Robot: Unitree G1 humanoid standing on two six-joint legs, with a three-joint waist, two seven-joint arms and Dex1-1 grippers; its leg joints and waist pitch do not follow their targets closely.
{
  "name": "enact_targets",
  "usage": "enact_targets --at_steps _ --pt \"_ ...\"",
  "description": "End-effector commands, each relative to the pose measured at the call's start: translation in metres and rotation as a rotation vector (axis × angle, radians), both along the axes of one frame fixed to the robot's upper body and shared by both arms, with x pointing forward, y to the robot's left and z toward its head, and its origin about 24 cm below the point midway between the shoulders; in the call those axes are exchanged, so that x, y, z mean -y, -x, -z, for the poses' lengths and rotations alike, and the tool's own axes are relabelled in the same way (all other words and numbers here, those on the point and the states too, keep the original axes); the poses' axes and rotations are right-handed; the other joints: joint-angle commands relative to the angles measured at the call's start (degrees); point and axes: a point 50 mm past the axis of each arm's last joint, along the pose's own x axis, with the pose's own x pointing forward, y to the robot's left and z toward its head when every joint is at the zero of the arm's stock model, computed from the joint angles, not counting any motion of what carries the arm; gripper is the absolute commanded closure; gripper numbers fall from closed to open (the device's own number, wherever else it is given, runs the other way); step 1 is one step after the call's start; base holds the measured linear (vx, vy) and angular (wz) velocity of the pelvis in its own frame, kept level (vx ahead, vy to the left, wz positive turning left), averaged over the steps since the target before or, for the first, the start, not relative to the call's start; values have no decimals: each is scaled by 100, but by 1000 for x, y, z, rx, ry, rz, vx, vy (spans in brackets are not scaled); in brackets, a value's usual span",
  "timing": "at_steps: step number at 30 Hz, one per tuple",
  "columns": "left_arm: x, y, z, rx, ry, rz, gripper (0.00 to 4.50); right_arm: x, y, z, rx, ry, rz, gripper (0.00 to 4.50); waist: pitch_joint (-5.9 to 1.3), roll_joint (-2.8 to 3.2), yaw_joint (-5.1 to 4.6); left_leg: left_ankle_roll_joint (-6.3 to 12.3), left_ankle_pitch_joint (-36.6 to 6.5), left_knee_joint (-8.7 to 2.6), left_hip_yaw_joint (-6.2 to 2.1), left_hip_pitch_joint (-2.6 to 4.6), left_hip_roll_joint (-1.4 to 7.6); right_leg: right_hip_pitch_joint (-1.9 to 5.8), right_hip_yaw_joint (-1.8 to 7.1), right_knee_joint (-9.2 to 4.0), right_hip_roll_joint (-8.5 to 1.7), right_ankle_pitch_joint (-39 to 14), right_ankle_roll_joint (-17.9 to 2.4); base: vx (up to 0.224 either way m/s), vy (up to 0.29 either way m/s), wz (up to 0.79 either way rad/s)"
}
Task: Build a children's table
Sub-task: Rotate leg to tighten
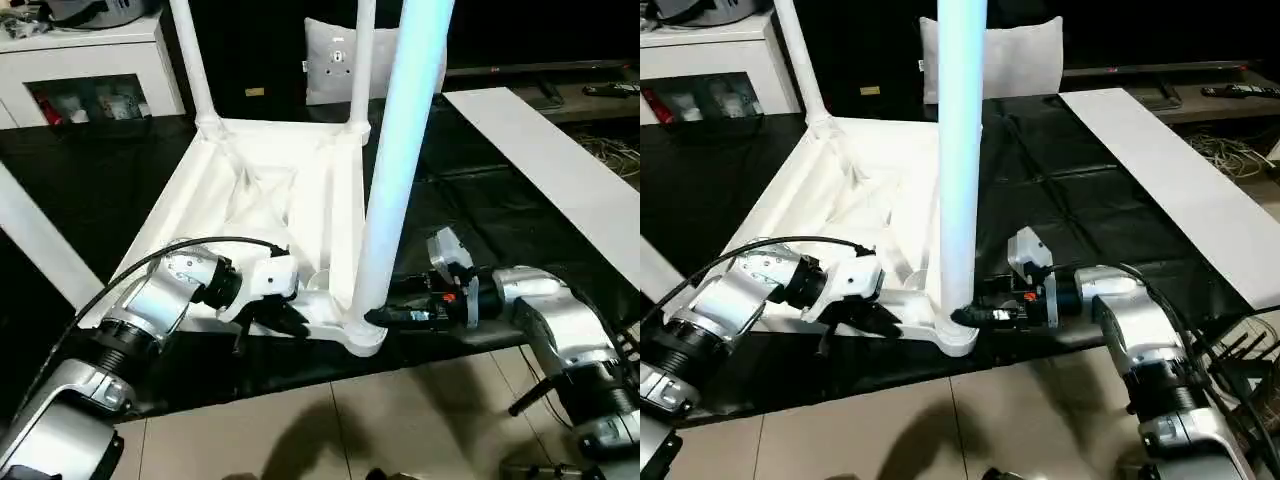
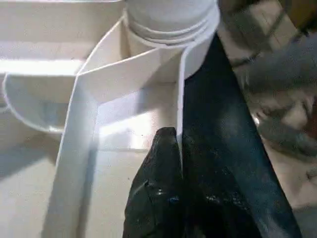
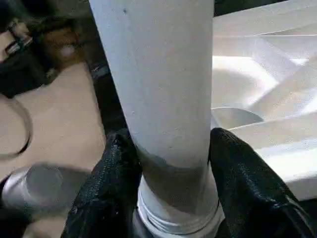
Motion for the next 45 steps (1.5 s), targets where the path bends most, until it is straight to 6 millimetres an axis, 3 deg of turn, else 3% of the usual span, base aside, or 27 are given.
enact_targets --at_steps 1,3,4,5,6,7,9,11,12,13,15,16,18,20,21,22,24,27,30,34,36,37,39,40,43,45 --pt "6 -9 -16 76 108 -147 450 -16 2 -1 -10 -61 31 264 -446 -57 -27 369 -681 -380 170 -90 -115 443 262 -485 -262 -2816 10 0 0 0" --pt "10 -7 -18 68 151 -216 450 -20 0 2 3 -45 115 264 -431 -55 -61 333 -726 -377 172 -91 -124 430 236 -516 -267 -2939 85 0 0 0" --pt "12 -6 -18 66 172 -258 450 -23 -2 4 13 -38 168 264 -435 -78 -120 303 -742 -368 165 -128 -143 456 201 -516 -248 -2967 168 0 0 0" --pt "12 -6 -18 66 173 -261 450 -23 -2 4 12 -38 173 264 -422 -73 -195 302 -831 -347 172 -120 -172 436 158 -569 -226 -3099 278 0 0 0" --pt "17 -3 -18 63 197 -317 450 -30 -7 8 -4 -30 288 264 -422 -64 -237 310 -872 -337 173 -111 -181 434 141 -584 -222 -3155 317 0 0 0" --pt "24 0 -17 70 216 -369 450 -41 -12 9 -12 -46 384 265 -419 -60 -394 296 -959 -323 149 -156 -181 462 84 -610 -217 -3201 402 0 0 0" --pt "28 1 -18 74 221 -392 450 -46 -14 8 -16 -50 428 265 -412 -54 -498 317 -1042 -300 150 -151 -207 443 40 -662 -193 -3258 483 0 0 0" --pt "40 0 -20 95 244 -480 450 -57 -22 8 -16 -39 579 265 -403 -30 -681 368 -1186 -288 139 -139 -212 437 -23 -731 -175 -3343 603 0 0 0" --pt "43 -1 -21 102 251 -501 450 -59 -25 8 -12 -37 610 265 -431 21 -726 384 -1214 -290 111 -135 -184 471 -47 -739 -187 -3268 602 0 0 0" --pt "50 -6 -24 127 279 -571 450 -64 -33 6 -20 -47 707 265 -434 45 -796 432 -1184 -332 57 -171 -114 512 -17 -709 -223 -3040 501 0 0 0" --pt "57 -9 -27 145 293 -602 450 -65 -39 6 -45 -59 793 265 -449 76 -821 440 -1148 -360 21 -155 -48 510 29 -665 -259 -2782 315 0 0 0" --pt "58 -9 -27 153 295 -614 450 -66 -40 6 -52 -59 804 265 -457 43 -828 461 -1020 -367 20 -182 -79 524 73 -612 -285 -2549 118 0 0 0" --pt "64 -12 -31 179 307 -658 450 -68 -43 2 -7 -58 802 265 -456 39 -814 488 -910 -363 42 -162 -100 494 114 -594 -296 -2453 -9 0 0 0" --pt "65 -13 -32 186 304 -667 450 -65 -45 0 36 -63 812 195 -488 22 -765 575 -537 -351 43 -219 -103 519 181 -484 -308 -2102 -216 0 0 0" --pt "64 -12 -32 186 300 -667 450 -63 -45 0 44 -64 822 195 -494 19 -748 600 -438 -345 40 -234 -103 521 194 -454 -313 -1995 -249 0 0 0" --pt "63 -12 -32 185 297 -666 450 -61 -45 0 49 -55 826 188 -537 8 -711 711 -4 -319 27 -260 -95 523 242 -334 -314 -1512 -418 0 0 0" --pt "59 -8 -30 174 284 -624 450 -53 -44 1 72 -42 825 159 -566 3 -661 828 431 -288 20 -286 -94 530 284 -219 -314 -1020 -598 0 0 0" --pt "54 -6 -26 173 256 -589 450 -44 -41 -1 112 -43 802 141 -552 -21 -556 1004 634 -257 64 -273 -110 470 321 -180 -301 -811 -732 0 0 0" --pt "45 -3 -20 159 227 -542 450 -28 -34 -3 147 -58 712 107 -528 -25 -395 983 352 -261 106 -269 -122 466 328 -222 -291 -1282 -580 0 0 0" --pt "33 -2 -16 150 188 -451 450 -4 -23 -5 182 -34 545 73 -456 -27 -276 708 -361 -296 167 -201 -145 405 311 -374 -241 -2284 -191 0 0 0" --pt "26 -2 -14 138 165 -404 450 7 -19 -8 184 -23 480 64 -437 -39 -263 646 -684 -299 177 -176 -171 393 278 -452 -218 -2681 28 0 0 0" --pt "23 -2 -14 134 152 -378 450 12 -18 -9 184 -17 455 60 -390 -40 -287 584 -1010 -289 187 -118 -201 351 208 -560 -192 -3141 232 0 0 0" --pt "20 -2 -14 132 139 -346 450 16 -18 -11 182 -11 429 37 -381 -38 -313 550 -1186 -260 193 -83 -230 328 140 -630 -174 -3390 382 0 0 0" --pt "18 -2 -14 131 130 -323 450 18 -17 -11 179 -9 411 25 -395 -40 -335 532 -1263 -248 181 -96 -241 352 82 -660 -155 -3457 510 0 0 0" --pt "7 5 -14 95 91 -176 450 22 -13 -16 151 -2 283 8 -427 -8 -343 585 -1254 -297 122 -118 -165 407 73 -663 -160 -3178 498 0 0 0" --pt "4 7 -13 71 73 -141 450 22 -11 -17 151 6 238 8 -390 -4 -351 559 -1467 -299 124 -37 -143 354 51 -714 -161 -3306 432 0 0 0"
